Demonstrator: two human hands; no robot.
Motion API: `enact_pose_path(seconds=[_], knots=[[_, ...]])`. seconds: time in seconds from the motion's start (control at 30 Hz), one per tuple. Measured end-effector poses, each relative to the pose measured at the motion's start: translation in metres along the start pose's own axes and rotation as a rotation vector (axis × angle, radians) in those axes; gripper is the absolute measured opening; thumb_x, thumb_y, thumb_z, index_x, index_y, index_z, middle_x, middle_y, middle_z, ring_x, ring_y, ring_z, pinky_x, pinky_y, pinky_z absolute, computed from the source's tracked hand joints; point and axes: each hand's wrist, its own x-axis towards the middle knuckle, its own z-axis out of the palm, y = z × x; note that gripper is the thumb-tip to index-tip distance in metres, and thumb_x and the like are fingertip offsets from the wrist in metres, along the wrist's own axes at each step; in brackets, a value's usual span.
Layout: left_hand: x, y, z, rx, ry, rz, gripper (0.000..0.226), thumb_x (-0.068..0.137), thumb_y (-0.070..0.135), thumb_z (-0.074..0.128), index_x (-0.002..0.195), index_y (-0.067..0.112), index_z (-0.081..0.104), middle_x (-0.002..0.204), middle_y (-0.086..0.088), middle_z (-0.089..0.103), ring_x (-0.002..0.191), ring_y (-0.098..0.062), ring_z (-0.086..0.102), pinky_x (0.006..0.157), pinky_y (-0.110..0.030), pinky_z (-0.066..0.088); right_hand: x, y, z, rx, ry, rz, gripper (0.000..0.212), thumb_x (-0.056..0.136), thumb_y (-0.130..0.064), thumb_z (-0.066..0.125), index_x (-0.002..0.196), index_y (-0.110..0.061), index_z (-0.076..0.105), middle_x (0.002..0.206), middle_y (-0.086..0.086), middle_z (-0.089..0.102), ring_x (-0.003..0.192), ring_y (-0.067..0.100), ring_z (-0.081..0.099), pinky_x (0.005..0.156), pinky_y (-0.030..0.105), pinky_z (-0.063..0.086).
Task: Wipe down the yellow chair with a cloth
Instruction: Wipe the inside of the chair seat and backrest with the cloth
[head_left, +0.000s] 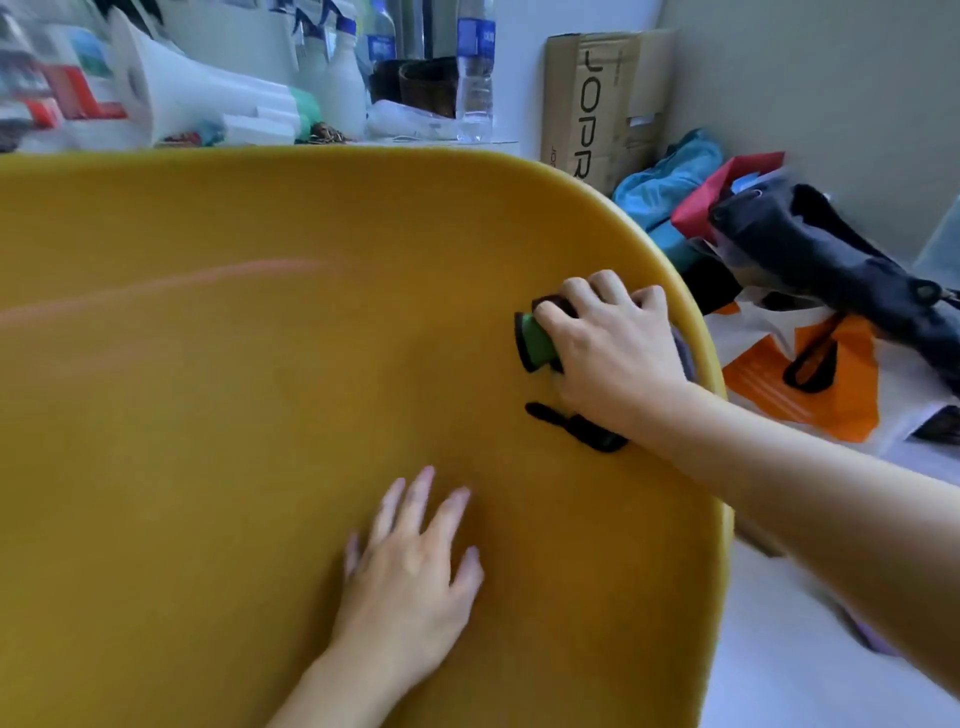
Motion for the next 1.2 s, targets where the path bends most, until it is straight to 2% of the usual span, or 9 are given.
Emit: enact_pose_path(seconds=[0.2,0.3,0.43,0.53,0.63,0.8,0.97,1.07,1.2], knots=[[-0.006,-0.045,0.000,0.295,-0.122,-0.191,0.070,0.082,0.076,0.022,0.144,0.045,0.012,0.159,0.013,-0.010,0.146,-0.021,-0.010,0.109,-0.063,0.015,-0.046,-0.138,0.039,0.466,-0.217,-0.228,0.043,0.080,-0.028,0.055,0.123,-0.025,0.051,0.117,0.000,0.049,0.115,0.026,0.038,0.074,0.040,0.028],[-0.016,-0.072,-0.007,0.320,-0.074,-0.148,0.073,0.078,0.080,0.010,0.144,0.050,0.002,0.157,0.019,-0.010,0.147,-0.019,-0.008,0.108,-0.063,0.013,-0.016,-0.116,0.035,0.328,-0.141,-0.317,0.040,0.081,-0.025,0.054,0.120,-0.029,0.054,0.117,-0.004,0.052,0.115,0.023,0.039,0.077,0.040,0.030],[-0.027,-0.094,-0.006,0.277,0.043,-0.066,0.053,0.091,0.066,0.015,0.142,0.054,0.019,0.157,0.018,0.011,0.146,-0.014,0.012,0.109,-0.065,0.016,0.055,-0.053,0.030,0.179,0.274,0.116,0.041,0.077,-0.018,0.063,0.117,-0.019,0.059,0.126,0.007,0.053,0.120,0.032,0.040,0.086,0.047,0.032],[-0.028,-0.091,0.000,0.299,0.048,-0.029,0.050,0.092,0.058,0.025,0.142,0.052,0.023,0.157,0.015,0.013,0.147,-0.016,0.011,0.112,-0.059,0.010,0.057,-0.113,0.039,0.435,0.232,0.286,0.045,0.073,-0.016,0.062,0.118,-0.021,0.058,0.131,0.004,0.051,0.123,0.030,0.037,0.087,0.045,0.029],[-0.034,-0.092,-0.003,0.245,0.222,-0.014,0.035,0.079,0.048,0.047,0.107,0.034,0.062,0.120,-0.002,0.059,0.114,-0.025,0.056,0.094,-0.050,0.045,0.022,-0.233,0.050,0.709,0.063,-0.051,0.052,0.071,-0.021,0.063,0.122,-0.030,0.059,0.128,-0.006,0.054,0.120,0.025,0.044,0.078,0.038,0.027],[-0.044,-0.094,0.004,0.125,0.490,0.068,0.021,0.068,0.030,0.055,0.087,0.026,0.048,0.095,0.004,0.050,0.089,-0.019,0.051,0.082,-0.034,0.038,0.030,-0.219,0.042,0.594,-0.047,-0.507,0.057,0.076,-0.019,0.059,0.131,-0.035,0.052,0.137,-0.011,0.048,0.120,0.020,0.039,0.078,0.036,0.031],[-0.037,-0.092,0.006,0.128,0.521,0.091,0.031,0.072,0.031,0.052,0.102,0.027,0.048,0.106,0.004,0.053,0.096,-0.019,0.054,0.085,-0.037,0.042,0.065,-0.156,0.045,0.569,0.105,0.282,0.051,0.074,-0.023,0.064,0.124,-0.023,0.055,0.134,0.006,0.045,0.123,0.032,0.034,0.089,0.046,0.032],[-0.040,-0.099,0.000,-0.028,0.641,0.037,0.031,0.075,0.027,0.051,0.106,0.026,0.048,0.108,0.004,0.050,0.095,-0.020,0.054,0.081,-0.037,0.046,0.025,-0.243,0.036,0.851,-0.105,-0.063,0.058,0.076,-0.040,0.061,0.132,-0.034,0.049,0.142,-0.005,0.039,0.129,0.025,0.032,0.093,0.044,0.033],[-0.043,-0.102,-0.009,-0.176,0.730,-0.066,0.031,0.077,0.027,0.050,0.108,0.026,0.048,0.106,0.002,0.048,0.094,-0.022,0.051,0.079,-0.040,0.047,0.009,-0.247,0.014,1.409,-0.718,-0.424,0.049,0.086,-0.041,0.064,0.134,-0.039,0.051,0.144,-0.019,0.038,0.133,0.006,0.033,0.110,0.032,0.026]])
